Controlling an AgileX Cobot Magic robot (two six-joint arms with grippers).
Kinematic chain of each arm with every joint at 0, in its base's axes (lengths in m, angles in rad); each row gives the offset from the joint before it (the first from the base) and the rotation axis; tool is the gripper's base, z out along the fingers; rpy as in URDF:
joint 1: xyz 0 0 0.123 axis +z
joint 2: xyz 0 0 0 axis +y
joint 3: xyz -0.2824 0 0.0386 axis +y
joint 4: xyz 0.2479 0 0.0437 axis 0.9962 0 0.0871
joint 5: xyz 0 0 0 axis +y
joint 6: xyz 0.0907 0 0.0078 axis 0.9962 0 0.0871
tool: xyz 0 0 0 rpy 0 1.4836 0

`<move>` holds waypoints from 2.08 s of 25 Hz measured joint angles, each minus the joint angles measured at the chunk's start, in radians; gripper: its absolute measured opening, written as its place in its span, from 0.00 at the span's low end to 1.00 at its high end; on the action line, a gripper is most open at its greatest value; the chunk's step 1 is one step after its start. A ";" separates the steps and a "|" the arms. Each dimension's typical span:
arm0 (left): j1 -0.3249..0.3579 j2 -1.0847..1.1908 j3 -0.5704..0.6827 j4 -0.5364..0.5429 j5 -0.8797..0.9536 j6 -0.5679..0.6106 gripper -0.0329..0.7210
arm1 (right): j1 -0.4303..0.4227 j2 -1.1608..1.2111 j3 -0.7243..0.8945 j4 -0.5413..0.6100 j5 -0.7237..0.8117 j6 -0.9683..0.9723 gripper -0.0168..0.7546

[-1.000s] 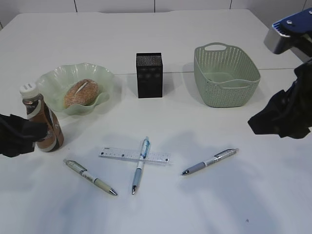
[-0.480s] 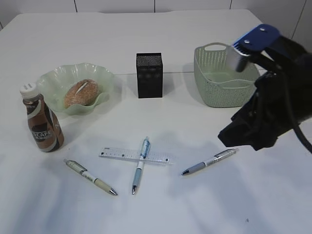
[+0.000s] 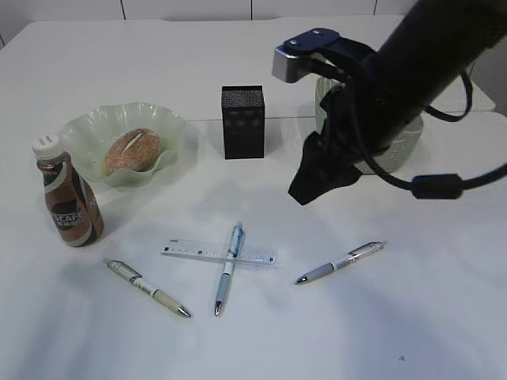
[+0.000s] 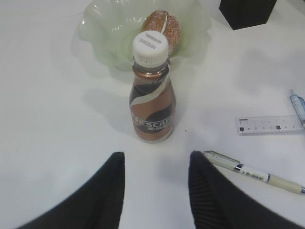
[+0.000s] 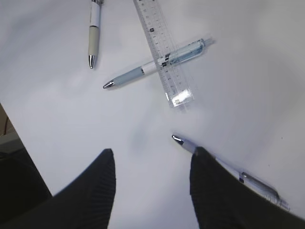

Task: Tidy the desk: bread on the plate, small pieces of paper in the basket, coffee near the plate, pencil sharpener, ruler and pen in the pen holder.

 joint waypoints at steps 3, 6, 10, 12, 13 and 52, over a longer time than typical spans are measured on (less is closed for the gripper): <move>0.000 0.000 0.000 -0.010 0.005 0.000 0.45 | 0.003 0.090 -0.107 -0.008 0.062 0.000 0.55; 0.000 0.000 0.000 -0.016 0.007 0.000 0.45 | 0.008 0.126 -0.152 -0.022 0.084 -0.002 0.55; 0.000 0.000 0.000 -0.019 0.006 0.000 0.45 | 0.076 0.220 -0.249 -0.064 0.101 -0.002 0.55; 0.000 0.000 0.000 -0.019 0.006 0.000 0.45 | 0.114 0.264 -0.279 -0.088 0.103 -0.002 0.55; 0.000 0.000 0.000 -0.019 0.006 0.000 0.45 | 0.114 0.264 -0.279 -0.088 0.103 -0.002 0.55; 0.000 0.000 0.000 -0.022 0.043 0.000 0.45 | 0.264 0.574 -0.499 -0.245 -0.007 0.015 0.60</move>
